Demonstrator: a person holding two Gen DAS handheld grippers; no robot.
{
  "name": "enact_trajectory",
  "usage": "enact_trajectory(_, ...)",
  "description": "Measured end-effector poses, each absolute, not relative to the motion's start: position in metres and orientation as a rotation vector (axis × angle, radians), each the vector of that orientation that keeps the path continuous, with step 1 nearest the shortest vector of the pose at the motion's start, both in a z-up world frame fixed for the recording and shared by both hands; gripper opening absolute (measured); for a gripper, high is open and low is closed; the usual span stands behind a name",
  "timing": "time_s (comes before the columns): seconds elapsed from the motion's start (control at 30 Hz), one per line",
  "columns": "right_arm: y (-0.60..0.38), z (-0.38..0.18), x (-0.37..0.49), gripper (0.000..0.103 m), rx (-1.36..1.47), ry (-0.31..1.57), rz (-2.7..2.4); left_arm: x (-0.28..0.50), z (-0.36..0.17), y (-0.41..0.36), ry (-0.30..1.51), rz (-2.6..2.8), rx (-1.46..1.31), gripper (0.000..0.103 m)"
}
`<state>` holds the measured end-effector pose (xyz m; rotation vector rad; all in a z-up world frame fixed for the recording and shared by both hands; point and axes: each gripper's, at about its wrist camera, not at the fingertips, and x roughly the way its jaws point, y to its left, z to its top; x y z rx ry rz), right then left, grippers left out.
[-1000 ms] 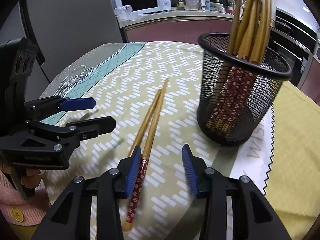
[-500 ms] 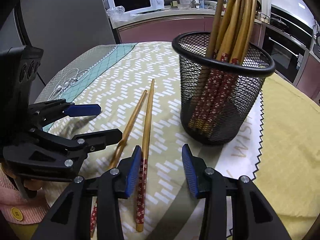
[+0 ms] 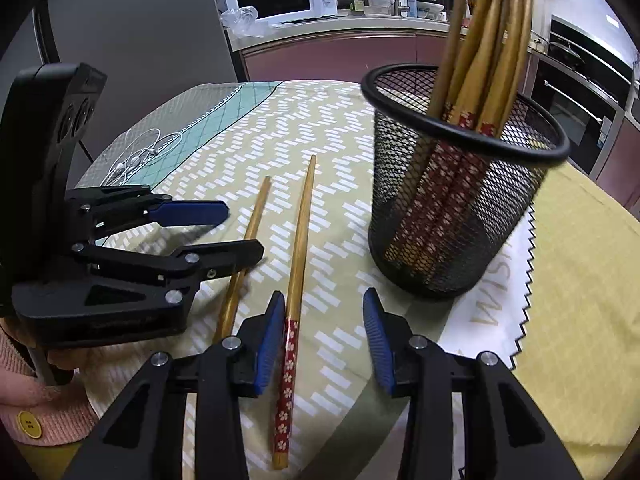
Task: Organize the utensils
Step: 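Return the right tool to the remaining chopsticks and close on one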
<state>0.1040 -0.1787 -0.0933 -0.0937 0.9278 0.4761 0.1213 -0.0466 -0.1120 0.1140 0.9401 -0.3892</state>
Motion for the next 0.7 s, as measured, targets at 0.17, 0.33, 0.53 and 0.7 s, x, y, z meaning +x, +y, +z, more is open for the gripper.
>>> enact_trajectory(0.17, -0.168, -0.094, 0.111, 0.033, -0.118, 0.922, 0.482, 0.13, -0.111, -0.041, 0.941, -0.39, 0.103, 0.024)
enact_trajectory(0.33, -0.157, -0.094, 0.119, 0.025, -0.141, 0.918, 0.492, 0.133, -0.109, -0.035, 0.931, -0.414, 0.092, 0.014)
enact_trajectory(0.53, -0.148, -0.094, 0.131, 0.025, -0.148, 0.916, 0.493, 0.129, -0.109, -0.035, 0.929, -0.419, 0.096, 0.016)
enact_trajectory(0.7, -0.146, -0.095, 0.134, 0.017, -0.139, 0.913, 0.483, 0.127, -0.111, -0.036, 0.935, -0.407, 0.097, 0.019)
